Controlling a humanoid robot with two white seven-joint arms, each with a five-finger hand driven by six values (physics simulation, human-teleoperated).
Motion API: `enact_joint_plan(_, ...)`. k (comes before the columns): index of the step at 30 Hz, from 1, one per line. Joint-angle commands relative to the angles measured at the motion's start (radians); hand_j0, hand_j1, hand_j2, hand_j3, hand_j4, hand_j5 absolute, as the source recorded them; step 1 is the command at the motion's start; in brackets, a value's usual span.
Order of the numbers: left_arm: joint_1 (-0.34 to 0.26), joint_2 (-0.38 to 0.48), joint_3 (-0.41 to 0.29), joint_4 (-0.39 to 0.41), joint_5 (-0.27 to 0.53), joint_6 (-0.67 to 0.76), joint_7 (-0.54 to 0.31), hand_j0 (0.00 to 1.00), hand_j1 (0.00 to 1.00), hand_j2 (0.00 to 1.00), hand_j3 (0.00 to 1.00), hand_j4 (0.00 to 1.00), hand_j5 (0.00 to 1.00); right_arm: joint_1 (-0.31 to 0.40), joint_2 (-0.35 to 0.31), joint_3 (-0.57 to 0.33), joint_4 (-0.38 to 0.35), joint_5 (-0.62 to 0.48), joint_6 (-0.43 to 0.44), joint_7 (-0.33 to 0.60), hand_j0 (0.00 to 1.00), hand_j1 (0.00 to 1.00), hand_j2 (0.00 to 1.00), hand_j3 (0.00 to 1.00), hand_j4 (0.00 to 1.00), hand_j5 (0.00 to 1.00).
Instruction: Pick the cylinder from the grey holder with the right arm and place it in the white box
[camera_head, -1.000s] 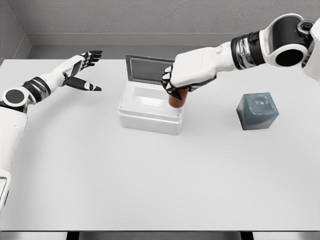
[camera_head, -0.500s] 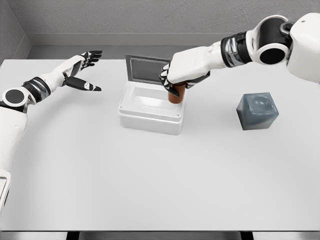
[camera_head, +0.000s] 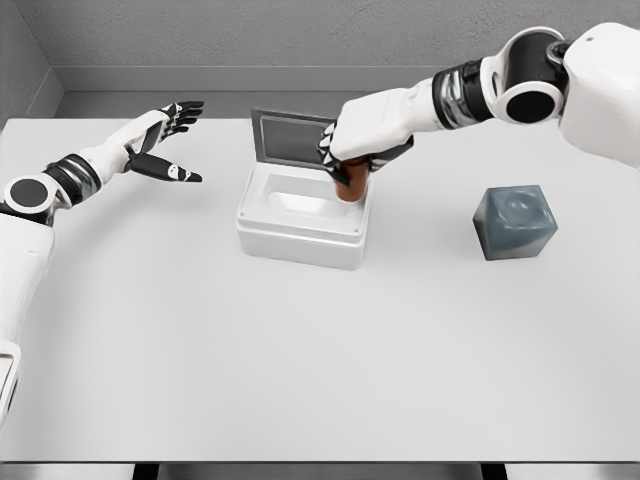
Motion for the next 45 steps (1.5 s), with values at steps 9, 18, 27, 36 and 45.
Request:
enact_joint_plan(9,0.0,0.001,0.003,-0.001,0.007,0.002,0.0,1.0,1.0,1.0,1.0,1.0,1.0,0.002,-0.002,-0.028,-0.108,0.002,0.002,0.026,0.93,0.93,0.93,0.93,0.93,0.93)
enact_joint_plan(18,0.0,0.002,0.003,-0.001,0.007,0.0,0.0,1.0,1.0,1.0,1.0,1.0,1.0,0.025,-0.066,-0.184,-0.279,-0.004,0.002,0.066,0.98,0.98,0.98,0.98,0.98,0.98)
enact_joint_plan(27,0.0,0.002,0.001,-0.004,0.006,0.002,0.0,1.0,1.0,1.0,1.0,1.0,1.0,0.02,-0.168,-0.197,-0.43,-0.029,0.002,0.063,0.98,0.98,0.98,0.98,0.98,0.98)
enact_joint_plan(36,-0.031,-0.032,0.001,-0.011,0.007,0.005,0.0,1.0,1.0,1.0,1.0,1.0,1.0,0.006,-0.659,-0.158,-0.458,-0.127,0.002,-0.032,1.0,1.0,1.0,1.0,1.0,1.0)
enact_joint_plan(45,-0.057,-0.067,-0.005,-0.013,-0.001,0.005,0.0,1.0,1.0,1.0,1.0,1.0,1.0,0.066,-0.662,-0.161,-0.457,-0.147,0.002,-0.044,1.0,1.0,1.0,1.0,1.0,1.0)
